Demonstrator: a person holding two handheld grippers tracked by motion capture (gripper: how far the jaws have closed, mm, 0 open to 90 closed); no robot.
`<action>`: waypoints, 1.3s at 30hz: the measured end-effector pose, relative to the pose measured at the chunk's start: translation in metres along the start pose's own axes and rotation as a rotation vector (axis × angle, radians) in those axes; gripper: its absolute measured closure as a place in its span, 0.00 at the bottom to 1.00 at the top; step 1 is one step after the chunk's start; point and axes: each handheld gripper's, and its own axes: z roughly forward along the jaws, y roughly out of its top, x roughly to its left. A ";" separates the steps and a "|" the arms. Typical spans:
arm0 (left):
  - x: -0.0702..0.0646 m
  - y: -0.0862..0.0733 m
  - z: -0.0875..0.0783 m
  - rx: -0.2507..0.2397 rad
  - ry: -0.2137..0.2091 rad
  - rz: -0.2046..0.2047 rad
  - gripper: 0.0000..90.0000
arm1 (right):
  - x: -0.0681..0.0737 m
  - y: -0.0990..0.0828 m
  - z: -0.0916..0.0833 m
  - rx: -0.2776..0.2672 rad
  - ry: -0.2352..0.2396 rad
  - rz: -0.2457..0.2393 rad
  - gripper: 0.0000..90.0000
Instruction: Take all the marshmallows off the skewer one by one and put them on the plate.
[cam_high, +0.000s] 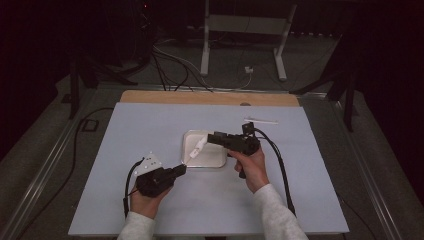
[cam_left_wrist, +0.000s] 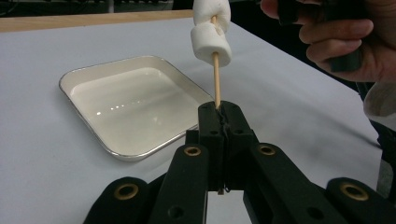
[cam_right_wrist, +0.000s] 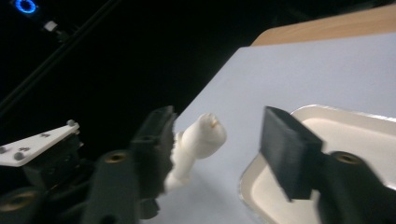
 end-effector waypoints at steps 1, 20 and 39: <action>0.000 0.000 0.000 -0.001 -0.002 -0.002 1.00 | 0.000 -0.001 0.001 0.008 0.013 0.008 0.58; -0.002 -0.002 0.004 0.005 -0.005 0.001 1.00 | 0.000 -0.009 0.016 0.005 0.072 0.152 0.83; 0.000 -0.003 0.005 0.052 0.035 0.056 1.00 | -0.004 -0.005 0.007 -0.013 0.029 0.178 0.89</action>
